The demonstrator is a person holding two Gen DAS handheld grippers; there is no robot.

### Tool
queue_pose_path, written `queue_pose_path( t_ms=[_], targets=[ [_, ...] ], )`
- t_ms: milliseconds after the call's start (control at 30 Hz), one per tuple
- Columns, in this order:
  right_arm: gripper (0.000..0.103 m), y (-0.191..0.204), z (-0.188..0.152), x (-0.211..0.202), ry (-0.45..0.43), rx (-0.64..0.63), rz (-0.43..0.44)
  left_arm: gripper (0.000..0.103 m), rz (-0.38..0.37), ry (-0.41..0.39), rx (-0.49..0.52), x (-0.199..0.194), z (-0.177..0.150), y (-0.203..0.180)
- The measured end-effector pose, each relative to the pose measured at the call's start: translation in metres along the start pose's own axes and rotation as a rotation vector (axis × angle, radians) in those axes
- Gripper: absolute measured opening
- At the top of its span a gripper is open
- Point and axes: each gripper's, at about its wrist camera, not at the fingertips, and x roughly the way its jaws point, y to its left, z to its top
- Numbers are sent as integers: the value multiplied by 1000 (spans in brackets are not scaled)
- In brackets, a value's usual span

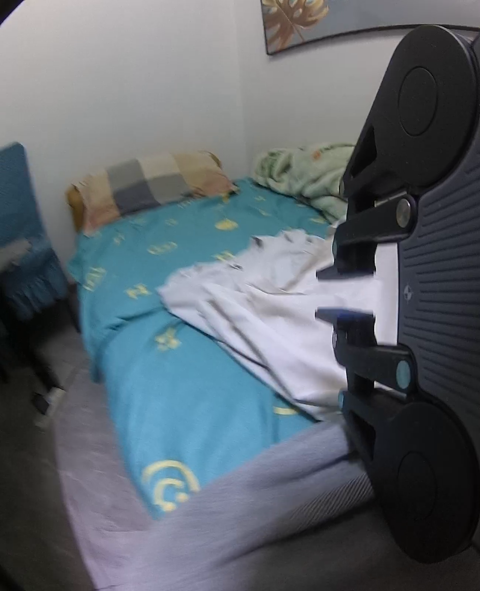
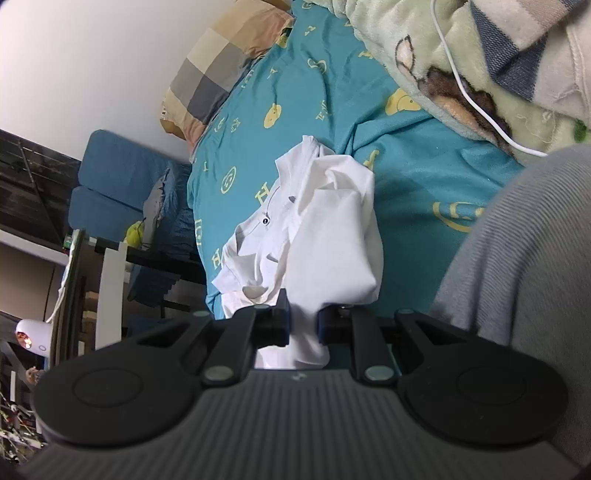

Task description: Fold clothes

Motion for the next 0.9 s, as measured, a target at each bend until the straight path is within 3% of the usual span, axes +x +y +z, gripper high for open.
queue_pose_path(
  t_ms=[167,367,500,600,700,900],
  targets=[
    [16,4,5,5,1,14,11,75,-49,134,-63,45,-30,-4],
    [16,5,10,7,-10,44,29,85,-134,299,-218,111,-76,-7],
    [16,3,13,3,-30,67,46,85,-167,289,-391,151,-94,19],
    [16,1,15,-2,-45,79,63,82,-123,198,-383,158,-92,32],
    [16,0,18,-7,-60,92,79,69,-162,151,-382,152,-90,37],
    [16,-4,25,-13,-73,116,89,20,-167,53,-338,126,-81,36]
  ],
)
